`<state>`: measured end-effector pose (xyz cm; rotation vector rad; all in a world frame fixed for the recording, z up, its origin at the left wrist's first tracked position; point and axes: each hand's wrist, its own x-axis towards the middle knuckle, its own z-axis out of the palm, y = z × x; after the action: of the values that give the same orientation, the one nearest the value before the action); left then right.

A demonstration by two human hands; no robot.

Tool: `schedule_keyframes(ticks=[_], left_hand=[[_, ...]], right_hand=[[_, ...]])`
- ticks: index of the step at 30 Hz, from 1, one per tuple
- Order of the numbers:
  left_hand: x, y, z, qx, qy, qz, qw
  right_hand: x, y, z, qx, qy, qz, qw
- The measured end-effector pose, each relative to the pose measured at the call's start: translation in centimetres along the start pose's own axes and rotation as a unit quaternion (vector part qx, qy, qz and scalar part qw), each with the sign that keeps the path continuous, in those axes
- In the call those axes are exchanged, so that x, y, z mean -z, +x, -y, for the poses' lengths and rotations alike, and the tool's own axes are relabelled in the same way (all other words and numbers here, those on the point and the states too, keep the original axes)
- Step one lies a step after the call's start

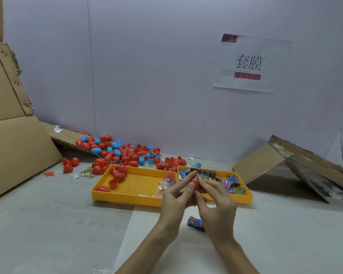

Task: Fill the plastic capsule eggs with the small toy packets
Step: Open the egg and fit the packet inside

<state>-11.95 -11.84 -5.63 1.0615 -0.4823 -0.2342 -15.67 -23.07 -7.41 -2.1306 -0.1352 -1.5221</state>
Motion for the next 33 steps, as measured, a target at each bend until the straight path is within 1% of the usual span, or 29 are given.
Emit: schedule_keyframes(ticks=[13, 18, 20, 25, 29, 31, 33], left_hand=[[0.3, 0.1, 0.3, 0.018, -0.024, 0.002, 1.0], [0.3, 0.2, 0.3, 0.031, -0.082, 0.037, 0.995], [0.3, 0.1, 0.3, 0.035, -0.088, 0.048, 0.994], [0.0, 0.1, 0.5, 0.025, -0.043, 0.046, 0.998], [-0.1, 0.3, 0.8, -0.037, 0.087, 0.026, 0.995], [0.0, 0.4, 0.9, -0.063, 0.113, 0.005, 0.992], [0.0, 0.3, 0.8, -0.084, 0.125, 0.013, 0.989]], right_hand=[[0.0, -0.2, -0.4, 0.003, -0.002, -0.003, 1.0], [0.2, 0.1, 0.6, -0.035, 0.016, -0.016, 0.999], [0.2, 0.2, 0.6, -0.047, 0.02, -0.017, 0.999], [0.0, -0.1, 0.2, -0.037, 0.002, -0.01, 0.999], [0.0, 0.1, 0.1, -0.026, -0.003, -0.019, 0.999], [0.1, 0.1, 0.1, -0.027, -0.003, -0.019, 0.999], [0.1, 0.1, -0.1, -0.023, 0.001, -0.012, 1.0]])
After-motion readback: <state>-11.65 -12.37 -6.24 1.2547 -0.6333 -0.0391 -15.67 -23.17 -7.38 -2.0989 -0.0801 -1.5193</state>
